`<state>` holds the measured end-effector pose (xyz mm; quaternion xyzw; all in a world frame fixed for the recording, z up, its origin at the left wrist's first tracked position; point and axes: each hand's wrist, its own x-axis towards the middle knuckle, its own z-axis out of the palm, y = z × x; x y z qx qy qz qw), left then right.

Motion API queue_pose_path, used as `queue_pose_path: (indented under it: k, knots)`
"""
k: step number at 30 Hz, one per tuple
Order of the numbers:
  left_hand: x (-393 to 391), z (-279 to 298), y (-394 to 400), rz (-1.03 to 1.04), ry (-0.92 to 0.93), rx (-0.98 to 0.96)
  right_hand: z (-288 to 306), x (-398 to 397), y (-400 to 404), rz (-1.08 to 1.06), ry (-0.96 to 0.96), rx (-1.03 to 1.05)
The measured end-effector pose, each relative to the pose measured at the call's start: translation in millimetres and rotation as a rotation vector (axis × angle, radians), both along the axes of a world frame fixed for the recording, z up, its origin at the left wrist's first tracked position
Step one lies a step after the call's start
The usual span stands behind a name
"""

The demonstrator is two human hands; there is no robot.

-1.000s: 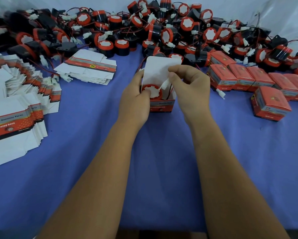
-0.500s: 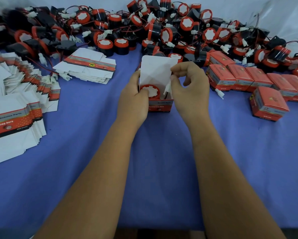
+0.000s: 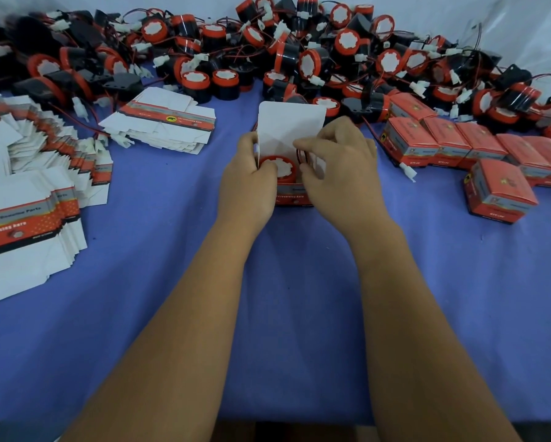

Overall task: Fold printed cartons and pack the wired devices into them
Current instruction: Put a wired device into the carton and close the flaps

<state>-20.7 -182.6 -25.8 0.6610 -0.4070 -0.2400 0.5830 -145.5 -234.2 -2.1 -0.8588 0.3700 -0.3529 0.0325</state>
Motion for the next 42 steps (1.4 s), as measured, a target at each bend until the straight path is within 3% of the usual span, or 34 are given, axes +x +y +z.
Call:
queue_pose_path:
  k: [18,24,27,29,32,37,42]
  knots:
    - [2,-3,-1,-0.012,0.007,-0.063,6,1,11,0.107,-0.246,0.314]
    - [4,-3,-4,0.005,0.024,-0.056,5,-1,8,0.173,-0.589,0.63]
    - [2,-2,-3,0.016,0.004,-0.079,-1,0,5,0.186,-0.584,0.674]
    - [1,1,-1,-0.004,0.077,-0.09,-5,3,4,0.16,-0.504,0.612]
    - [2,7,1,-0.05,0.377,-0.134,-11,7,1,0.099,-0.462,0.558]
    - [11,6,0,-0.001,0.239,-0.084,-13,10,1,-0.031,-0.606,0.564]
    - [10,0,0,-0.003,0.086,-0.128,-13,7,0,0.118,-0.542,0.635]
